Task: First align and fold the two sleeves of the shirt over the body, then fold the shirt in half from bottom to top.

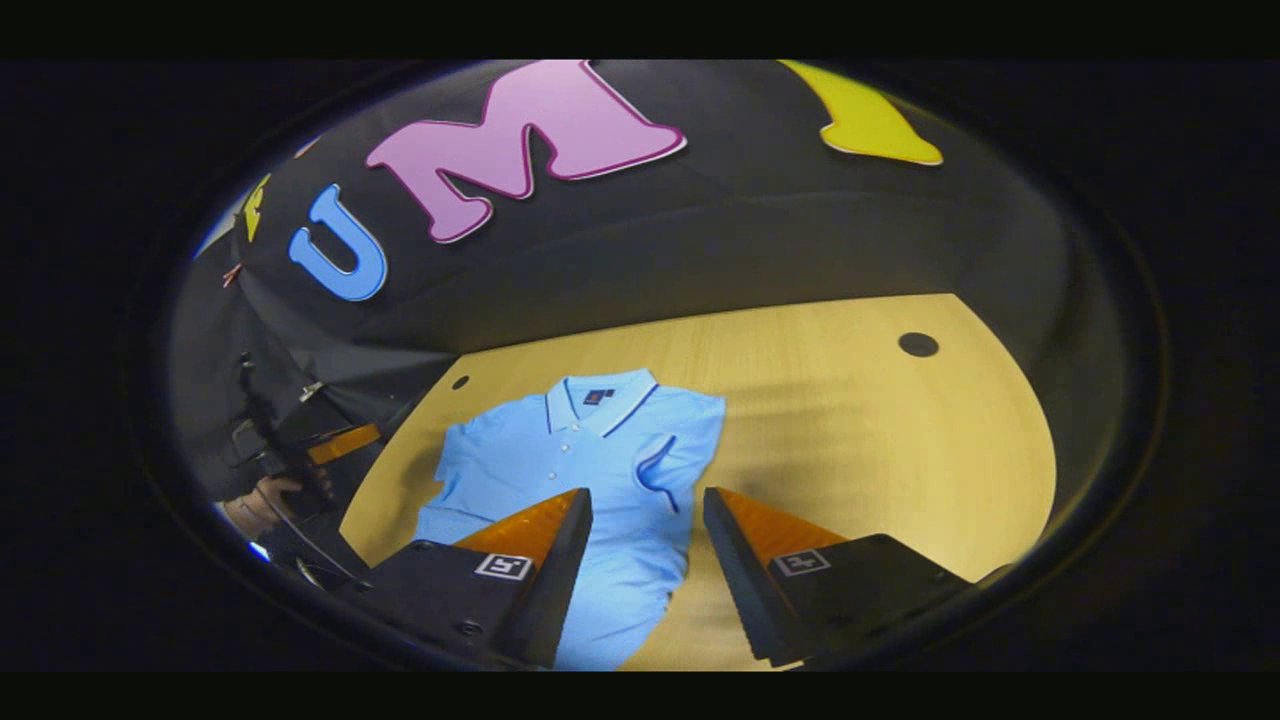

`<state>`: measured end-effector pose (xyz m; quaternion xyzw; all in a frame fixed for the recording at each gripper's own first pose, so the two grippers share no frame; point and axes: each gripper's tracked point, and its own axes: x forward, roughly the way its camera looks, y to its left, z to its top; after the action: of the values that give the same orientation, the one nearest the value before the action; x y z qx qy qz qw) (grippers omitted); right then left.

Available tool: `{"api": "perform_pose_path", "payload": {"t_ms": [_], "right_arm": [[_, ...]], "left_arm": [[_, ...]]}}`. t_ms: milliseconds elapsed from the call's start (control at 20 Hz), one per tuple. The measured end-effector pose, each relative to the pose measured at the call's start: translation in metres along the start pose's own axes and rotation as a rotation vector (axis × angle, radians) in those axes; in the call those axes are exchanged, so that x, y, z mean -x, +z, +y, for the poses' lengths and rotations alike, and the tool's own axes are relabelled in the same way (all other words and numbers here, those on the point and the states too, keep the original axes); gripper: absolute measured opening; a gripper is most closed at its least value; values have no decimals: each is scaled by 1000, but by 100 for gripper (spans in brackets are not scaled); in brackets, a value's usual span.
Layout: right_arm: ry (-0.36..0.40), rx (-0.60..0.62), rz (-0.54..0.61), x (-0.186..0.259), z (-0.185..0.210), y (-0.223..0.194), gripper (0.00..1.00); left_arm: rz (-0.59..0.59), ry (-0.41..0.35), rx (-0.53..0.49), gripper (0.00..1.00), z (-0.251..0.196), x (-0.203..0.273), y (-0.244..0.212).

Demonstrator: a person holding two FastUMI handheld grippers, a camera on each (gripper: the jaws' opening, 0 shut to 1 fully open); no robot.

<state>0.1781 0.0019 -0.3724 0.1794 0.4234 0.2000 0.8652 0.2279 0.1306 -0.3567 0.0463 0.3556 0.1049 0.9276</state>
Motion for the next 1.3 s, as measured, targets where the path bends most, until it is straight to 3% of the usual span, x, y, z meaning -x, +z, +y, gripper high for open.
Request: {"api": "perform_pose_path", "payload": {"t_ms": [150, 250, 350, 500, 600, 700, 850, 950, 1100, 1200, 1300], "right_arm": [[-51, -37, 2, 33, -28, -13, 72], [-85, -35, 5, 47, -45, -19, 72], [-125, -16, 12, 54, -61, -24, 72], [-133, -24, 23, 60, -67, -30, 72], [-128, -15, 22, 59, -65, -30, 72], [-123, -10, 29, 55, -63, -32, 72], [-103, -12, 28, 50, -55, -29, 72], [-93, -13, 29, 46, -52, -29, 72], [-87, -6, 29, 49, -67, -32, 72], [-88, -3, 29, 51, -64, -31, 72], [-88, -5, 22, 53, -65, -31, 72]], "left_arm": [[69, 0, -8, 96, -8, -47, -14], [127, 60, -50, 96, 2, -63, -30], [167, 49, -43, 99, -3, -79, -44], [225, 54, -43, 99, -2, -90, -64], [298, 17, -23, 99, -7, -95, -84], [294, 5, 41, 98, -9, -94, -83], [296, -41, 5, 97, -11, -99, -84], [284, -55, -7, 63, -18, -100, -79], [261, -14, -19, 13, -36, -101, -79], [259, -70, 5, 7, -45, -97, -75], [235, -119, 37, 6, -54, -90, -65]]}}
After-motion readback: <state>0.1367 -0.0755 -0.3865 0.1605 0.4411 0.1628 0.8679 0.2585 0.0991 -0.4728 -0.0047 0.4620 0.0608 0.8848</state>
